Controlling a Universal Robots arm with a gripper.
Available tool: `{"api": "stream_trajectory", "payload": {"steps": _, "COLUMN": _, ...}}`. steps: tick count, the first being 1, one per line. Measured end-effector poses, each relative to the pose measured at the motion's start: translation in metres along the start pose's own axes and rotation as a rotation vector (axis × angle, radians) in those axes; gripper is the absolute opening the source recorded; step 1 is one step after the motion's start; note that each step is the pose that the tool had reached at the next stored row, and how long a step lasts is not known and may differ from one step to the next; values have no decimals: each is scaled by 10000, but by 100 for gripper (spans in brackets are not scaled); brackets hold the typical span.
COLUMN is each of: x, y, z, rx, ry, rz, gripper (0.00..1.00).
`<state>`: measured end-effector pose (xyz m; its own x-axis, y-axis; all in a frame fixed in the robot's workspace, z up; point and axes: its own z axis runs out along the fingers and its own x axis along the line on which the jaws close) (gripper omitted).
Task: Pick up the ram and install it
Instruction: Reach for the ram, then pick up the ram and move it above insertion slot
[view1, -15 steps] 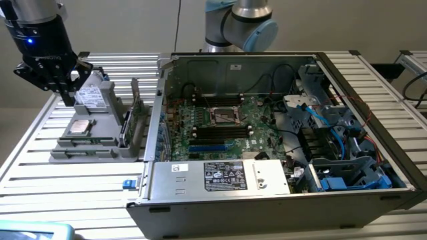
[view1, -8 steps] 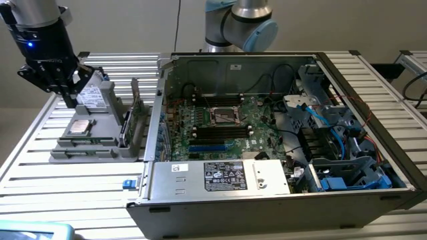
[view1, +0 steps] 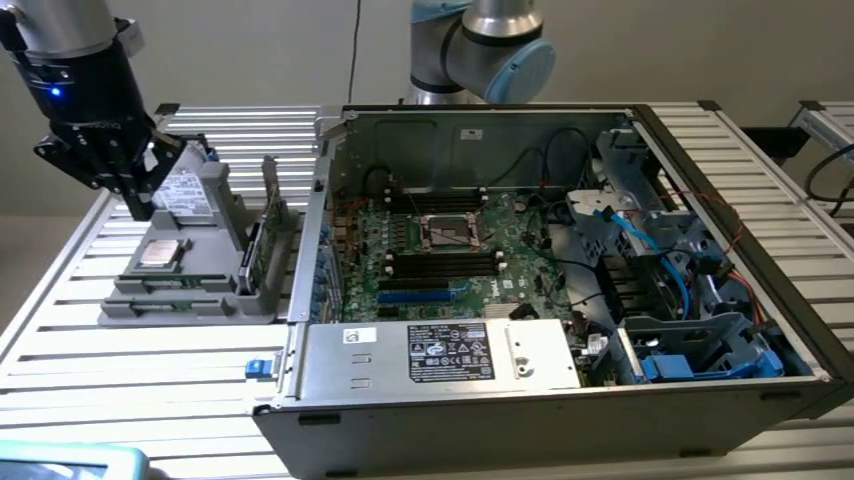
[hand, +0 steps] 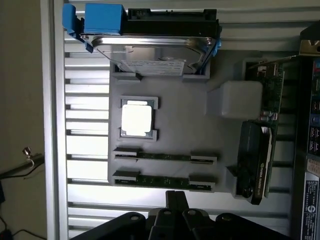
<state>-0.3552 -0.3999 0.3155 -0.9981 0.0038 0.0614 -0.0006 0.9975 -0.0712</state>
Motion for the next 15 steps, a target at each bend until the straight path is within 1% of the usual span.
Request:
{"api": "stream_trajectory", "payload": {"steps": 13, "x": 7, "y": 0, "z": 1, "rx": 0, "ry": -2, "rz": 0, "gripper": 12}}
{"api": "stream_trajectory", "payload": {"steps": 15, "x": 7, "y": 0, "z": 1, "rx": -1, "ry": -2, "rz": 0, "gripper": 24}}
